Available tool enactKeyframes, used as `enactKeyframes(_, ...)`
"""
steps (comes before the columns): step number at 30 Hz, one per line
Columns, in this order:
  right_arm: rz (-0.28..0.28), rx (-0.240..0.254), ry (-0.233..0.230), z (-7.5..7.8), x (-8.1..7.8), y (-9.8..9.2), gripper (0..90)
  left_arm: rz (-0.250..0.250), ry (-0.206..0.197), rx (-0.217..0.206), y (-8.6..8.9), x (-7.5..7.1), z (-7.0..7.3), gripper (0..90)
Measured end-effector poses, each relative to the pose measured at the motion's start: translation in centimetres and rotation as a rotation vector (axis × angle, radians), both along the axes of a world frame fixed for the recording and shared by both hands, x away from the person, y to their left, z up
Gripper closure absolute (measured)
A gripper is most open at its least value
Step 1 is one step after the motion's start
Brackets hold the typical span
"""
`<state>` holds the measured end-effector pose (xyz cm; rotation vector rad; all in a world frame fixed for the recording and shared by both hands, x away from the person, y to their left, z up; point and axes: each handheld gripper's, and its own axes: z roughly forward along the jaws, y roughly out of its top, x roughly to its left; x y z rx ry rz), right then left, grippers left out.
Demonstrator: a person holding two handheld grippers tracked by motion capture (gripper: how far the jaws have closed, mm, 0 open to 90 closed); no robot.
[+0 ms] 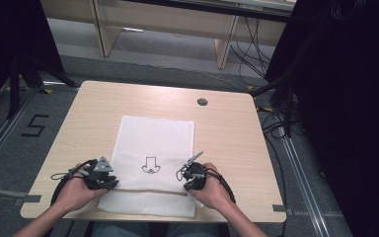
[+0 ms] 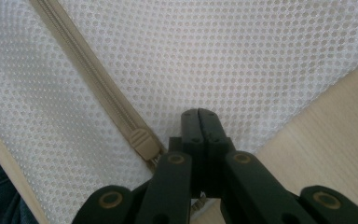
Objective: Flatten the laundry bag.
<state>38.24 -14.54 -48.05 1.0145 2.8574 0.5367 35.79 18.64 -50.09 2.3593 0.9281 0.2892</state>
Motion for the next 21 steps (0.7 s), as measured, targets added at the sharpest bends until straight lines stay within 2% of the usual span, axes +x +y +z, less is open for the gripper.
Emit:
enactKeyframes(1, -0.007, 0.004, 0.001, 0.0, -0.1, -0.2, 90.0, -0.013, 0.001, -0.001, -0.1, 0.0, 0.0, 77.0)
enactKeyframes(2, -0.009, 0.004, 0.002, 0.0, -0.2, -0.3, 90.0, -0.006, 0.007, -0.001, -0.2, -0.1, 0.0, 77.0)
enactKeyframes(6, -0.017, 0.018, 0.008, -0.1, -0.4, -1.0, 90.0, -0.005, -0.013, -0.008, -0.6, -0.3, -0.1, 76.7)
enactKeyframes(8, -0.029, 0.020, 0.017, 0.0, -0.5, -1.3, 90.0, -0.009, -0.002, -0.004, -0.8, -0.1, -0.1, 76.4)
enactKeyframes(10, -0.038, 0.027, 0.015, -0.1, -0.4, -1.5, 89.7, -0.014, -0.024, -0.007, -0.9, 0.0, -0.1, 76.2)
enactKeyframes(11, -0.031, 0.022, 0.009, -0.1, -0.4, -1.6, 89.4, -0.025, -0.003, -0.008, -1.0, 0.1, 0.0, 76.1)
enactKeyframes(12, -0.048, 0.030, 0.020, -0.1, -0.4, -1.7, 89.1, -0.014, -0.008, -0.016, -1.1, 0.1, -0.1, 75.8)
enactKeyframes(13, -0.040, 0.031, 0.008, -0.1, -0.3, -1.9, 88.1, -0.013, -0.024, -0.018, -1.2, 0.1, -0.1, 75.4)
enactKeyframes(14, -0.060, 0.033, 0.017, 0.0, -0.3, -1.9, 86.8, -0.019, -0.016, -0.019, -1.2, 0.1, 0.0, 74.4)
enactKeyframes(15, -0.059, 0.044, 0.003, 0.1, -0.3, -2.1, 85.5, 0.003, -0.014, -0.032, -1.2, 0.2, 0.1, 72.8)
enactKeyframes(17, -0.062, 0.068, -0.027, 0.3, -0.2, -2.5, 82.6, 0.021, -0.044, -0.075, -1.1, 0.2, 0.4, 70.6)
enactKeyframes(21, -0.111, 0.115, -0.063, 1.0, -0.2, -3.3, 78.4, 0.031, -0.083, -0.110, -1.0, 0.2, 1.0, 66.5)
